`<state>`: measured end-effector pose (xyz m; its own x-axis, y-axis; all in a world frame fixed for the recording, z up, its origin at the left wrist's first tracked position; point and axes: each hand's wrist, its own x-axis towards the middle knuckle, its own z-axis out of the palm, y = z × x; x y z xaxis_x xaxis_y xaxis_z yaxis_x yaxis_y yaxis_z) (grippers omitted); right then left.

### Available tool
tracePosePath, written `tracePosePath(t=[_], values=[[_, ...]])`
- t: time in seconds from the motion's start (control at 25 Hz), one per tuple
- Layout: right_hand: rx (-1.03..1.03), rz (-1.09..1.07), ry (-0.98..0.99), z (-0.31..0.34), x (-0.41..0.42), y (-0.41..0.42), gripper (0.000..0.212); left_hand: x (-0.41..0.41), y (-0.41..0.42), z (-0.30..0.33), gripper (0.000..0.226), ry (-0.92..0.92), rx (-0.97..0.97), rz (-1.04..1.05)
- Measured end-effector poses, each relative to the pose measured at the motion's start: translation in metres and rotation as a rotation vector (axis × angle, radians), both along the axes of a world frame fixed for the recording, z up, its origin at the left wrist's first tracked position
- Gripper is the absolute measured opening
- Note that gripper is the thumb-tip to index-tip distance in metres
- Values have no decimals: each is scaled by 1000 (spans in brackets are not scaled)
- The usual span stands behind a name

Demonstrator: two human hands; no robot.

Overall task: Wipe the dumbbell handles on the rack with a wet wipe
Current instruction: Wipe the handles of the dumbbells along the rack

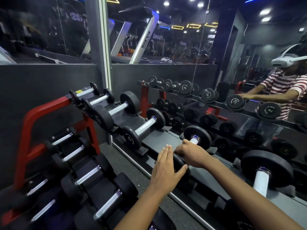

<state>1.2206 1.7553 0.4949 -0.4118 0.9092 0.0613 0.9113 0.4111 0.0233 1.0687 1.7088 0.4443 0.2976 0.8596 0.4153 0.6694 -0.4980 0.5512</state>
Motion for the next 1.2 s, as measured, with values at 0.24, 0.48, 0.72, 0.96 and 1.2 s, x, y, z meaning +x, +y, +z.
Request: tracePosePath(t=[0.24,0.48,0.72,0.96,1.2], values=[[-40,-99,-216,14,7,23,34,-2,0,2,100,7,-23,0],[53,-280,-220,8,25,33,28,-1,2,0,98,12,-3,6],[-268,-107,304,1,12,3,52,-1,4,-3,92,-22,25,5],[280,-569,589,-27,19,-25,47,0,4,-4,91,-14,17,-2],[54,-567,922,-48,-2,-46,7,-1,5,-4,91,-16,18,5]])
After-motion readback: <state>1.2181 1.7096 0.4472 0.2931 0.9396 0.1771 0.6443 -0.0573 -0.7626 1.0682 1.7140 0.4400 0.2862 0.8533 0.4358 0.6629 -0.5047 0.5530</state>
